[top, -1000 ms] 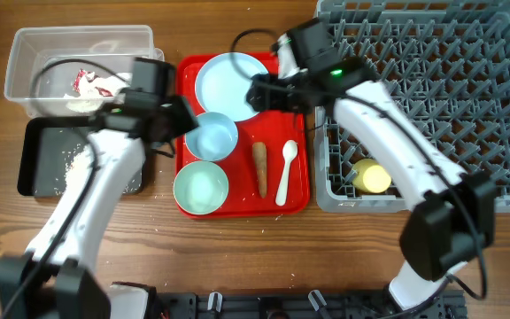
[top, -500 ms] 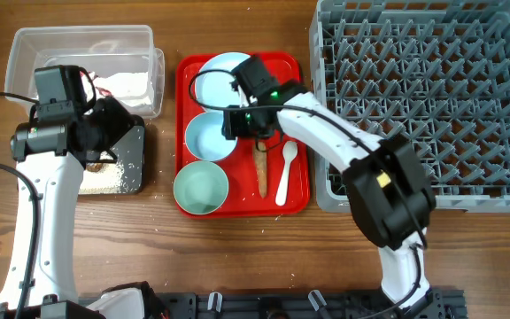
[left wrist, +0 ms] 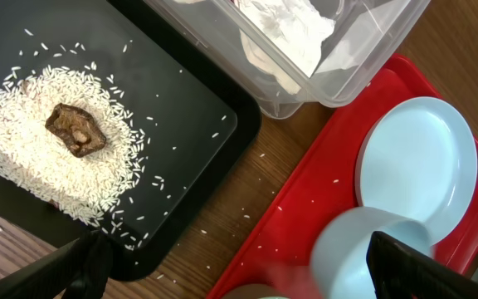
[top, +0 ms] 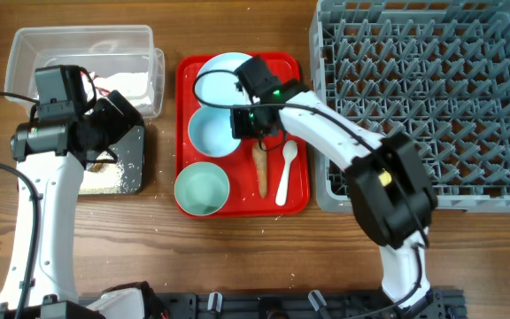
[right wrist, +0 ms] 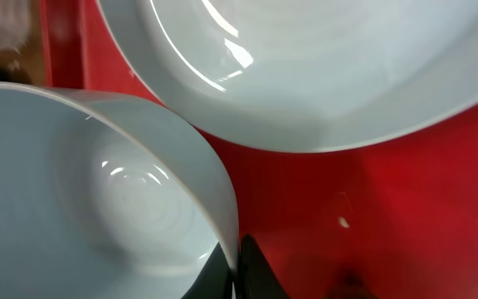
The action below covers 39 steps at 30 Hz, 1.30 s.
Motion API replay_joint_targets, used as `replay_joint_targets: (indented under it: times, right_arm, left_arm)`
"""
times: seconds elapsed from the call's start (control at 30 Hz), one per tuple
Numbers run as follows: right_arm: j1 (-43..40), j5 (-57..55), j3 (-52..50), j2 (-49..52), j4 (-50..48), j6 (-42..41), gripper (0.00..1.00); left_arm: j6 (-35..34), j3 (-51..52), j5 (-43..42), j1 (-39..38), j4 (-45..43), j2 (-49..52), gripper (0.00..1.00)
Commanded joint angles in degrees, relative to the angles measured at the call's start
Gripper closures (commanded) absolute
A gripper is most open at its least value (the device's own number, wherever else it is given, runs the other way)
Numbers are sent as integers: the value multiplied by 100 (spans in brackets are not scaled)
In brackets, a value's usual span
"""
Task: Sort waste into correct bins and load items into the dishwasher rack
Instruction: 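Carry the light-blue bowl right and lower it into the dish rack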
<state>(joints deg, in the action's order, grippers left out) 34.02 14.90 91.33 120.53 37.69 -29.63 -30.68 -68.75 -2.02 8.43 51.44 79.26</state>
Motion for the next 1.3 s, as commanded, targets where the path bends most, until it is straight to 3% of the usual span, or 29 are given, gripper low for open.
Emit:
replay_joint_targets:
  times: [0.0,0.13,0.17,0.27,0.37,0.5,0.6,0.8,1.27]
  right_arm:
    - [-302,-1012,179,-1333,48,101,96]
    - [-922,-3331,179,-2256,-11,122,96]
    - [-1054,-4332,179,-2323,-129,267,96]
    - [-1412,-6719,177,-2177,-903,1335,96]
    - [-1827,-7184,177,-1532,-2800,4201,96]
    - [-1888,-7401,177,-748,-4024,6111,96]
    - [-1888,-7403,177,-205,-4419,7121,96]
    - [-1849,-7372,177,343,-4415,7187,96]
    - [-1537,-7211,177,367,-4074,7130,96]
  left_arm:
    - [13,-81,50,37,-17,-50,0]
    - [2,-79,33,37,-13,-50,0]
    - [2,-79,33,37,-13,-50,0]
    - [2,-79,33,37,-13,-50,0]
    - [2,-79,33,37,-13,-50,0]
    - [2,-79,33,37,-13,-50,0]
    - [2,-81,33,37,-13,-50,0]
    - [2,-81,33,37,-13,-52,0]
    - [2,-79,33,37,-13,-52,0]
